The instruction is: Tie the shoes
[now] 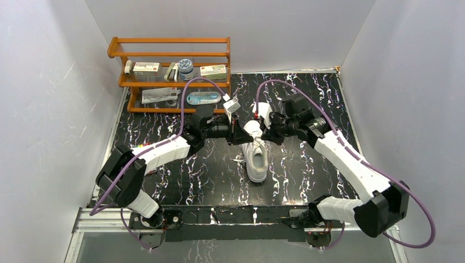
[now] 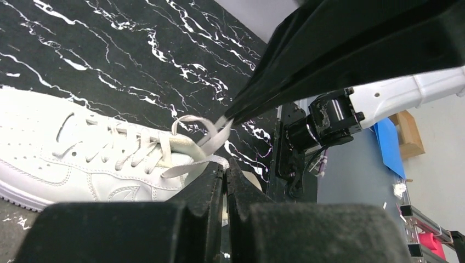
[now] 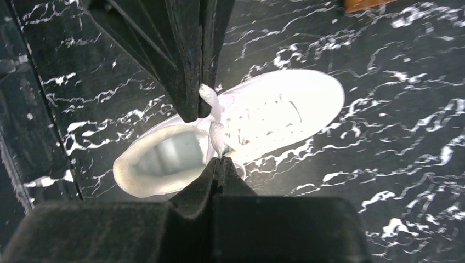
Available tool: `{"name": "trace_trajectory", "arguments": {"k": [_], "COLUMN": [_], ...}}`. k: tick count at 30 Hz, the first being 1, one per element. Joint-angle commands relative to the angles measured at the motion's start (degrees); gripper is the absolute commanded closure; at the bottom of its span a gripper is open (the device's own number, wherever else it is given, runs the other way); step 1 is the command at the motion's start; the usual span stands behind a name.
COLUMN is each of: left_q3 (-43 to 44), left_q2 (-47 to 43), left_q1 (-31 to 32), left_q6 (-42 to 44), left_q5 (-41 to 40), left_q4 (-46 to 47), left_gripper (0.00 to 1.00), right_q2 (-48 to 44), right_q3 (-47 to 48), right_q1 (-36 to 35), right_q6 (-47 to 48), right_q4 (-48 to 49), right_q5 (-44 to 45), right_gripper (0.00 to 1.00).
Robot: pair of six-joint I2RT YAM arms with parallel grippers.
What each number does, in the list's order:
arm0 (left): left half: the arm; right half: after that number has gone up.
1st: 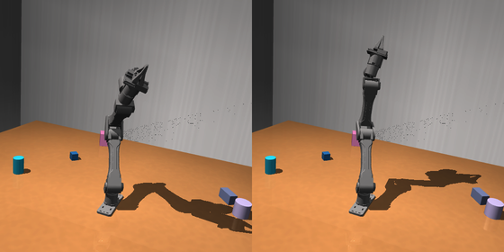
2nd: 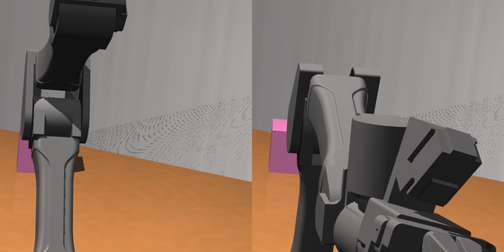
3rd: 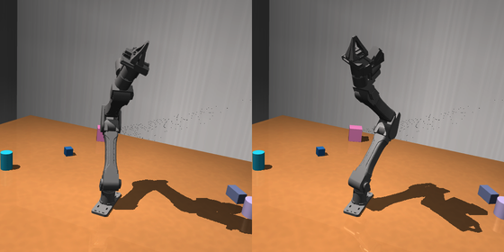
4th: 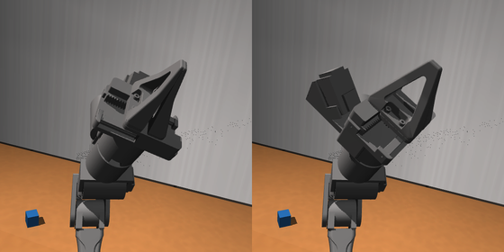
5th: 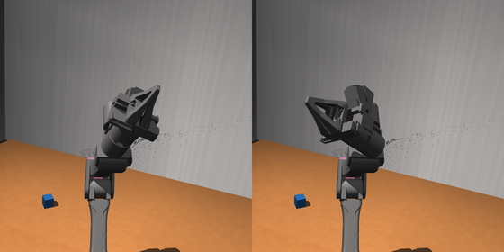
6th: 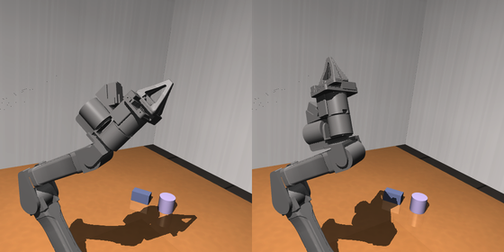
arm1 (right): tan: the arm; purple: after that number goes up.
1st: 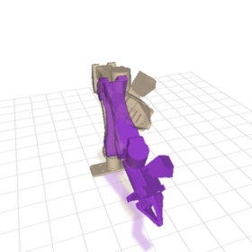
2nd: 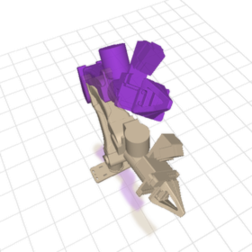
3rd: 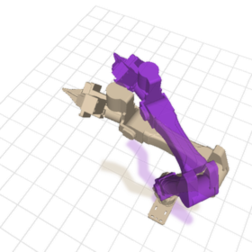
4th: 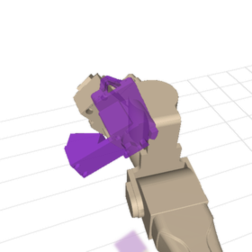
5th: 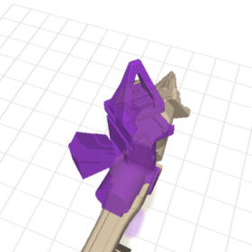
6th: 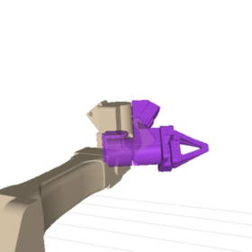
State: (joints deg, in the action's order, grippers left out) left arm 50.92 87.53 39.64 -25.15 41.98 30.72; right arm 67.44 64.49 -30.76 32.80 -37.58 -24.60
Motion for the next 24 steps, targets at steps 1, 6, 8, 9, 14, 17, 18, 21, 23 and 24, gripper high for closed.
{"name": "trace_trajectory", "arguments": {"k": [1,6,8,9,14,17,18,21,23,24], "left_q3": [1.14,2.21,2.33,2.34,2.47,2.84,2.95,3.29,3.40,3.40], "left_q2": [0.94,2.37,2.50,2.44,2.40,2.58,2.75,3.24,3.52,3.71], "left_q1": [-0.43,-0.44,-0.49,-0.44,-0.49,-0.59,-0.68,-0.89,-0.88,-0.95], "left_q6": [-0.70,0.57,1.83,2.58,6.77,8.21,8.38,8.36,8.09,7.75], "left_q5": [5.14,6.33,6.53,6.43,5.84,6.01,6.29,7.00,7.29,7.47], "left_q4": [7.78,9.11,8.98,8.49,5.80,4.54,4.46,4.65,5.25,5.69], "left_gripper": [1.00,1.00,1.00,1.00,0.97,0.97,0.96,0.96,0.96,0.96], "right_q2": [3.02,3.74,3.66,3.59,3.97,4.21,4.35,4.84,5.51,5.54], "right_q3": [3.75,3.20,3.20,3.14,3.87,4.59,4.86,5.33,5.55,5.44], "right_q1": [0.38,1.93,3.28,3.75,4.04,4.05,4.06,4.05,3.96,4.00], "right_q6": [2.36,2.25,2.16,2.18,3.44,4.12,4.18,3.99,4.23,4.16], "right_q4": [-2.78,-2.48,-2.58,-2.66,-5.20,-6.91,-7.23,-7.75,-8.56,-8.47], "right_q5": [-4.79,-8.46,-9.86,-10.73,-13.55,-13.55,-13.76,-15.16,-15.33,-14.93], "right_gripper": [1.00,1.00,1.00,1.00,1.00,1.00,1.00,1.00,1.00,1.00]}}
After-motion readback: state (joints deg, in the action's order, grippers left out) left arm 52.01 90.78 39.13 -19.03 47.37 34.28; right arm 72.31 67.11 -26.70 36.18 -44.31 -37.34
